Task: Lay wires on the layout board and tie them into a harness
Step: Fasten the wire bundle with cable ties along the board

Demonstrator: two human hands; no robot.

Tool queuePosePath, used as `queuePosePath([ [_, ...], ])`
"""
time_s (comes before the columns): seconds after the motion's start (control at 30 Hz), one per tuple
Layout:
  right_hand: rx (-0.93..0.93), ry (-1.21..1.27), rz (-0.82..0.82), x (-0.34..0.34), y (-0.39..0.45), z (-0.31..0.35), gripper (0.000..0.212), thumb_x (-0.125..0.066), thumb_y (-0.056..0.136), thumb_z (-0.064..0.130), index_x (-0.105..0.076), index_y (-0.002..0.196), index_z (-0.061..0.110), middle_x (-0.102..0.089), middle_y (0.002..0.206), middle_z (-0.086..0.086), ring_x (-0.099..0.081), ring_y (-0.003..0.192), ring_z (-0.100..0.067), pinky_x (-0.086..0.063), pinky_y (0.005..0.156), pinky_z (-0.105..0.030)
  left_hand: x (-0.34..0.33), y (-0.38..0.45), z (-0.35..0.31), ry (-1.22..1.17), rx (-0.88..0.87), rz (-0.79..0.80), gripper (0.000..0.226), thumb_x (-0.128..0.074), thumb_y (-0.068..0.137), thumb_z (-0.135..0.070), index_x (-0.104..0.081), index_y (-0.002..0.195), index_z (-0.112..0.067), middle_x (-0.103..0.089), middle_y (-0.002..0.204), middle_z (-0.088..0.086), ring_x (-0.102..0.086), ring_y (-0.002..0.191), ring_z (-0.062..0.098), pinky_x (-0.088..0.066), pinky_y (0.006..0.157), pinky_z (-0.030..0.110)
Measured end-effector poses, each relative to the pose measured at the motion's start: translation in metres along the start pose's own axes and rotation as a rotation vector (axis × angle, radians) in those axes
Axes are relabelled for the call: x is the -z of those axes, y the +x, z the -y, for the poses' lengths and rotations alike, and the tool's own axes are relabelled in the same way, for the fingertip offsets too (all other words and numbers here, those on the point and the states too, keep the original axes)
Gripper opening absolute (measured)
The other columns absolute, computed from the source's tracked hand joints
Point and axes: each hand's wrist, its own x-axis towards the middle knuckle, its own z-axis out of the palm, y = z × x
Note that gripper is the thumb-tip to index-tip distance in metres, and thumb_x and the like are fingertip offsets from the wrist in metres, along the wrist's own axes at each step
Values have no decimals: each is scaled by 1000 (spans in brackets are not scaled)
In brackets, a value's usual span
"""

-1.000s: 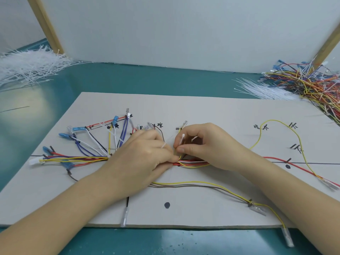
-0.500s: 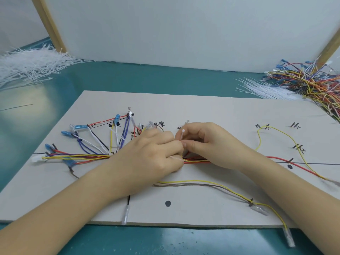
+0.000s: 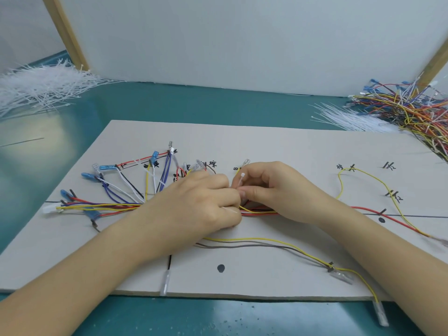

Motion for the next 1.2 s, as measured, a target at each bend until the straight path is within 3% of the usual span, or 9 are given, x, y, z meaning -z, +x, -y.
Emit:
queuePosePath([
  [0.17,-3,-141,-116,-3,-1,-3,19,-62,88,7,-62,74,20,-63,66,10,-60,61,-7,-52,66,-21,1,-3,1,45,-13,-1,24,-49,84,-7,-66,72,-18,-64,77,-6,-56,70,20,-45,62,29],
  [0.33,38,-339,-196,-6,3,-2,17,-64,86,11,-60,71,18,-58,84,1,-59,76,-19,-51,77,-42,0,-3,2,81,-42,-21,19,-58,79,-1,-67,72,-16,-63,74,-3,-58,69,21,-49,60,33],
  [0.5,41,-414,-196,-7,3,-3,13,-62,87,14,-61,74,12,-57,85,1,-56,75,-16,-49,75,-36,3,-5,4,77,-41,1,22,-51,82,-4,-67,72,-17,-63,74,-4,-59,70,21,-49,61,32],
  [0.67,80,-519,-196,-9,3,-3,16,-62,87,15,-60,72,14,-61,90,-2,-54,75,-13,-43,72,-27,1,1,-3,75,-9,-2,17,-59,83,-6,-63,69,-15,-59,70,-1,-57,69,23,-48,64,34],
  [0.77,77,-443,-180,-7,2,-1,18,-62,87,12,-58,71,20,-63,90,-3,-53,74,-10,-42,71,-23,-1,3,-9,-38,123,3,20,-50,86,-19,-63,71,-17,-60,75,-5,-55,77,21,-42,74,33],
  [0.83,73,-373,-148,-5,0,-1,17,-61,87,11,-61,75,23,-63,87,-2,-53,72,-9,-42,69,-21,0,4,-14,-252,303,-13,18,-47,80,-24,-62,72,-17,-59,76,-8,-49,82,15,-32,79,27],
  [0.93,75,-366,-120,-3,-1,-1,10,-62,87,12,-68,83,19,-63,82,2,-51,69,-4,-41,66,-19,-1,6,-16,-562,551,-89,17,-44,73,-30,-57,71,-19,-56,73,-12,-46,79,9,-33,76,21],
  [1.03,89,-358,-101,0,-2,0,16,-64,86,12,-63,77,25,-60,76,10,-51,66,-2,-37,64,-15,-1,8,-17,-767,726,-148,8,-54,74,-27,-58,70,-22,-62,69,-9,-54,74,5,-37,68,11],
  [1.2,99,-308,-77,3,-2,1,21,-65,86,10,-63,75,27,-60,76,13,-54,69,0,-41,67,-15,-2,9,-20,-815,842,-190,19,-67,78,-14,-56,72,-30,-64,69,-18,-53,59,-2,-37,60,8],
])
